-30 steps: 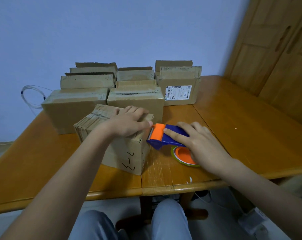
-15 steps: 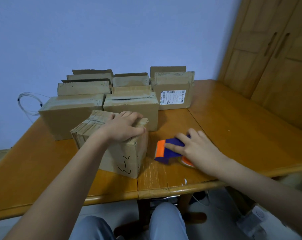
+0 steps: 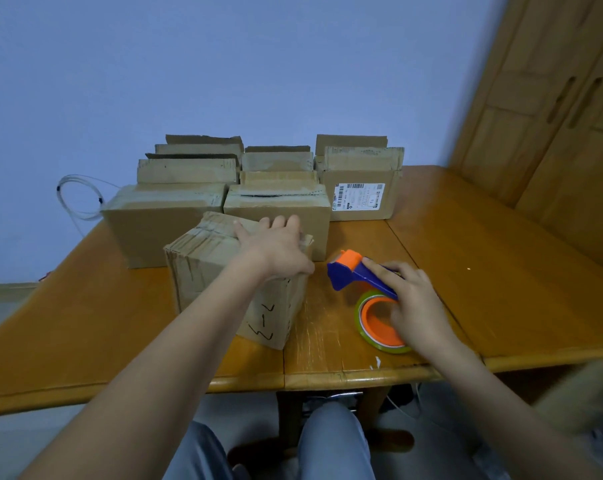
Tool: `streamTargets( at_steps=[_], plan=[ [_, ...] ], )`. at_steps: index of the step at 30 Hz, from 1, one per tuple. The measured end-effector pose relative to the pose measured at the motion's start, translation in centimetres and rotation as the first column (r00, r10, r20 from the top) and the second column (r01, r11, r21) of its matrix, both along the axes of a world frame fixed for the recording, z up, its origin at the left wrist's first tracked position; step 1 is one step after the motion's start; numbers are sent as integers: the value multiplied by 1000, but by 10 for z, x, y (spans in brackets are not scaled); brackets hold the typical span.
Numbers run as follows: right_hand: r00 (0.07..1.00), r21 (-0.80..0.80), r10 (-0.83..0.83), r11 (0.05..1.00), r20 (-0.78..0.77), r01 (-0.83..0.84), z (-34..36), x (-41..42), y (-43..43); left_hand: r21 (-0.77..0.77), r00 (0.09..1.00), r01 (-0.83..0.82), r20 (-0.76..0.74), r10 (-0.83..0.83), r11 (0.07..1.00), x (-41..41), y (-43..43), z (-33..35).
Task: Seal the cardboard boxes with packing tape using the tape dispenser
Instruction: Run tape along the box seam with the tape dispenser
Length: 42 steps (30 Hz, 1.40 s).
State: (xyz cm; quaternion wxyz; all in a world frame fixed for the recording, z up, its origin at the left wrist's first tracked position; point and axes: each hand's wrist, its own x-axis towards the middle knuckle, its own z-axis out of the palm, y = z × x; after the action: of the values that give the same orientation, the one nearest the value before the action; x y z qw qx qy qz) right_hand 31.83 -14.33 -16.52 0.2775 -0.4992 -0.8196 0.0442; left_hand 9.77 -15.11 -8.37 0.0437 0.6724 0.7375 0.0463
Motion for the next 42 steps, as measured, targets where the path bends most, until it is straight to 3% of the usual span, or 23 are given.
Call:
streamTargets(
  at_steps=[5,7,10,12,16,19,22,28,34,38,42],
  plan=[
    [998,14,7,1000,-57,-6,7,-1,-3,-44,999,20,35,-19,999,-6,-1,2],
    [995,23,14,1000,-99,-12,13,-1,-6,-69,985,82,158,-70,994,-15,-6,10],
    [991,48,15,999,-133,-9,22,-1,-12,-17,895,131,431,-111,991,-35,-19,22],
    [989,50,14,999,-150,-7,26,0,-15,90,877,142,450,-167,986,-53,-28,24],
    [986,64,-4,998,-168,15,31,5,-17,178,846,284,415,-334,942,-73,-46,14],
    [985,64,4,998,-175,7,34,4,-19,131,823,390,395,-409,911,-76,-57,7],
    [985,66,16,998,-172,-4,36,1,-18,93,849,445,272,-453,891,-83,-55,0],
    [985,68,8,998,-172,4,42,-8,-13,122,893,436,69,-446,892,-80,-55,1],
    [983,102,21,995,-182,-3,63,-14,-3,157,957,233,-211,-198,960,-45,-59,6],
    [988,99,17,995,-152,-2,77,-20,6,87,962,203,-202,-183,975,-36,-54,20],
    [992,84,34,996,-119,-24,84,-26,12,31,935,322,-165,-313,946,-52,-50,28]
  ],
)
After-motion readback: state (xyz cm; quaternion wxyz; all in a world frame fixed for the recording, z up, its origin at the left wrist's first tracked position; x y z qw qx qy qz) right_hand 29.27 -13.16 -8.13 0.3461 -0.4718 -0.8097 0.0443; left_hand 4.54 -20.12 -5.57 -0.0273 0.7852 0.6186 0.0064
